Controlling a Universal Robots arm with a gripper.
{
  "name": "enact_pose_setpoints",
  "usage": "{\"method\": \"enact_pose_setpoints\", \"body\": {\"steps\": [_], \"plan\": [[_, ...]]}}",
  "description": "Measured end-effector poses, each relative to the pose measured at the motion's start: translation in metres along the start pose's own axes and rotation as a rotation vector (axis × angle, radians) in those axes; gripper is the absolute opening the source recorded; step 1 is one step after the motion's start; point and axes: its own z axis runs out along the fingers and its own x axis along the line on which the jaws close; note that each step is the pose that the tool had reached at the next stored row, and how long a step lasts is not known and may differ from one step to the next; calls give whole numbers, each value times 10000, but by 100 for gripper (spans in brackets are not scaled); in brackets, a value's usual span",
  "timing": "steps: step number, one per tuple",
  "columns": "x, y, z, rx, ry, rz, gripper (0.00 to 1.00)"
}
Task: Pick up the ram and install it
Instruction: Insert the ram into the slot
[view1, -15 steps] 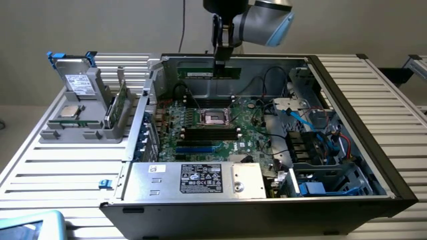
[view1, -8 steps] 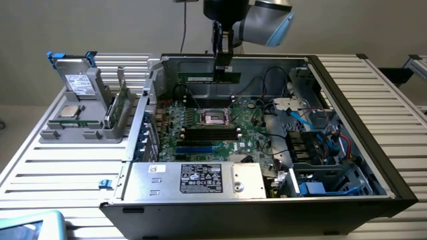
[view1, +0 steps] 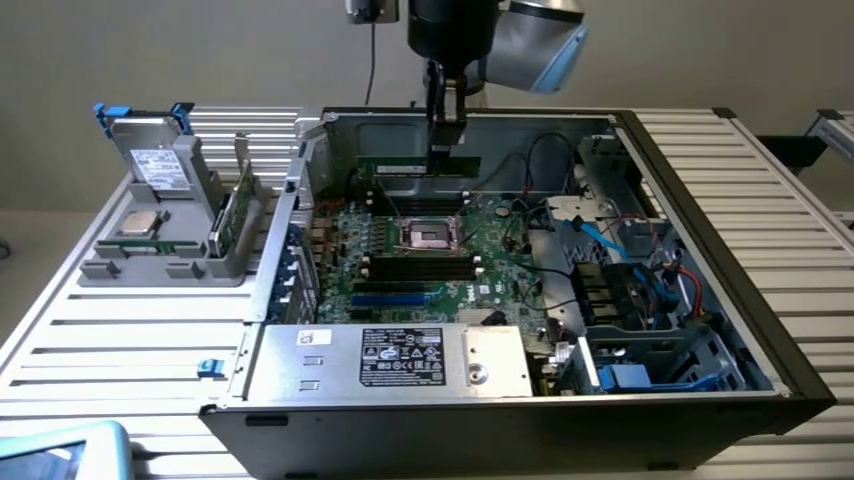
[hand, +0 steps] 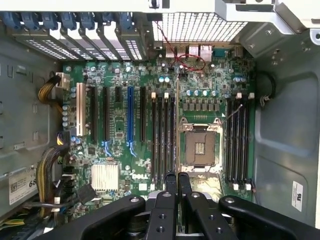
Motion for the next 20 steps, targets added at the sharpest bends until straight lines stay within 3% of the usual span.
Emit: {"method": "enact_pose_setpoints", "body": {"steps": [7, 14, 20], "plan": [[0, -36, 120, 1, 35, 2, 13], [0, -39, 183, 0, 279, 10, 13], [-1, -40, 189, 0, 274, 11, 13]]}}
